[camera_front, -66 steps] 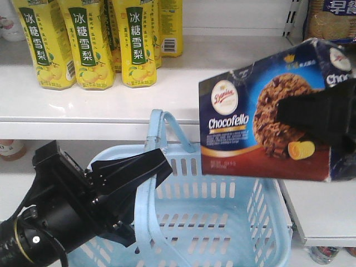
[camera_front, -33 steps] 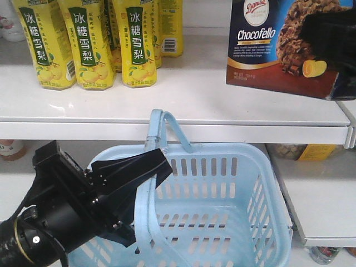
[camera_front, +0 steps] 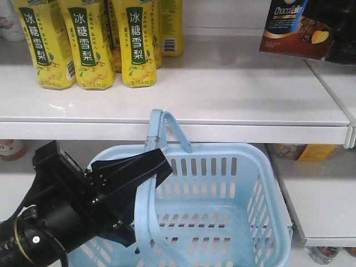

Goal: Left arm holds basket, right arm returns cookies
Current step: 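Place the box upright on the shelf beside the yellow bottles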

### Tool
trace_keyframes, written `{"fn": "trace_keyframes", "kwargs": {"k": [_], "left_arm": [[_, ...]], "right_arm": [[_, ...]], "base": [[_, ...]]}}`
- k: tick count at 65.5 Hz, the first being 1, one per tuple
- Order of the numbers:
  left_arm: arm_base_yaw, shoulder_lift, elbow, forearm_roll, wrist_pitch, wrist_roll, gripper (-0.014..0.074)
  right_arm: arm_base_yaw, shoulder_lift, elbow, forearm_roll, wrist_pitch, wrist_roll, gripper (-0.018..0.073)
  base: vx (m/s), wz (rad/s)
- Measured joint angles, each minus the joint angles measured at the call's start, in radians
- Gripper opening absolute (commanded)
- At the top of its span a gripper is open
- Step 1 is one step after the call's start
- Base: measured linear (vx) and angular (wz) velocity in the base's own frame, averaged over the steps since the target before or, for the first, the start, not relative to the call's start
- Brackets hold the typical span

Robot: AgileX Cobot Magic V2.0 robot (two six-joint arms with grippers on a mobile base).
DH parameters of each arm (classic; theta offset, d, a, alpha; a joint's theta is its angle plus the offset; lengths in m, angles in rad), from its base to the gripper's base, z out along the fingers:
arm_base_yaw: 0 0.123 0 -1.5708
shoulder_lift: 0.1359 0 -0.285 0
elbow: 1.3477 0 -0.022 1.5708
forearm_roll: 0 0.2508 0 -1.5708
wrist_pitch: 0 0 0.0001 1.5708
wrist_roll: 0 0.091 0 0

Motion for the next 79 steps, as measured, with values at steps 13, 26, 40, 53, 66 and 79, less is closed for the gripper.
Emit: {"fn": "trace_keyframes", "kwargs": {"k": [13, 26, 40, 53, 66, 79], "left_arm": [[0.000, 0.000, 0.000, 0.000, 0.000, 0.000, 0.0000], [0.000, 0.000, 0.000, 0.000, 0.000, 0.000, 0.0000], [0.000, 0.000, 0.000, 0.000, 0.000, 0.000, 0.0000], [0.000, 0.000, 0.000, 0.000, 0.000, 0.000, 0.0000], [0.000, 0.000, 0.000, 0.000, 0.000, 0.000, 0.0000], [0.000, 0.000, 0.000, 0.000, 0.000, 0.000, 0.0000]], "right_arm": [[-0.034, 0.097, 0.001, -0.017, -0.054, 0.000, -0.0006], [-0.038, 0.191, 0.001, -0.033, -0.101, 0.000, -0.0006], [-0.043, 0.259, -0.002, -0.047, -0.145, 0.000, -0.0006], [-0.044, 0.301, -0.002, -0.051, -0.152, 0.000, -0.0006], [-0.046, 0.304, -0.002, -0.054, -0.163, -0.004, 0.0022], [-0.046, 0.304, -0.002, -0.054, -0.171, -0.006, 0.0182]], "base": [[0.00, 0.00], [0.00, 0.00], [0.00, 0.00], [0.00, 0.00], [0.00, 0.00], [0.00, 0.00]]}}
